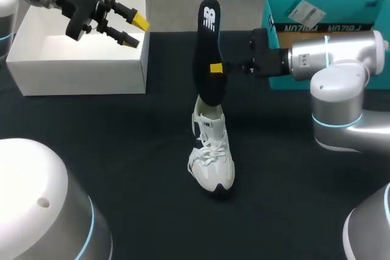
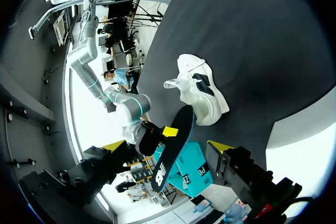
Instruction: Take the shoe out of the shoebox, open the shoe tongue, remove and reinsert the insole, then place the shoe into the shoebox
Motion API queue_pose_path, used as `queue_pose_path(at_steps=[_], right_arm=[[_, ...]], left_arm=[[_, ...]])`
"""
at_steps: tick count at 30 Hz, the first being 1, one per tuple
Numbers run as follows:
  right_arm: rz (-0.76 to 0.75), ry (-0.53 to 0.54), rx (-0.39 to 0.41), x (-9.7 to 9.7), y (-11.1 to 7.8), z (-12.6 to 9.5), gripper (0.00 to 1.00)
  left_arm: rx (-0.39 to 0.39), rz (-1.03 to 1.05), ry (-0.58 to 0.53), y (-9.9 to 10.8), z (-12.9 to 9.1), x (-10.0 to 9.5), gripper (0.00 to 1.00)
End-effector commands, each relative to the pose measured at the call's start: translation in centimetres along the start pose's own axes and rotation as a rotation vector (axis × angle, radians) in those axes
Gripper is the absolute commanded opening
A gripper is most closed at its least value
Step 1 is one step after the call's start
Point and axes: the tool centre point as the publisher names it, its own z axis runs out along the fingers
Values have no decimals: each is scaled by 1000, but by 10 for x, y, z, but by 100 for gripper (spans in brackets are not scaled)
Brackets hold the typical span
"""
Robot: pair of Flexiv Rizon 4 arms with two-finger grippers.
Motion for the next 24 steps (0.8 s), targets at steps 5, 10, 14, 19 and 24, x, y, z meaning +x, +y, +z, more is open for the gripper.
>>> queue_pose_path(at_steps=[5,10,14,19,24], right_arm=[[-8,52,-16,-14,-10,-13,0],[-2,91,-59,-18,-22,-9,0],[21,83,-45,-18,-31,-6,0],[38,66,-30,-16,-36,-6,0],[26,56,-37,-13,-32,-9,0]], left_arm=[[0,1,3,-1,-1,0,100],[0,1,3,-1,-1,0,100],[0,1,3,-1,-1,0,100],[0,1,3,-1,-1,0,100],[0,1,3,-1,-1,0,100]])
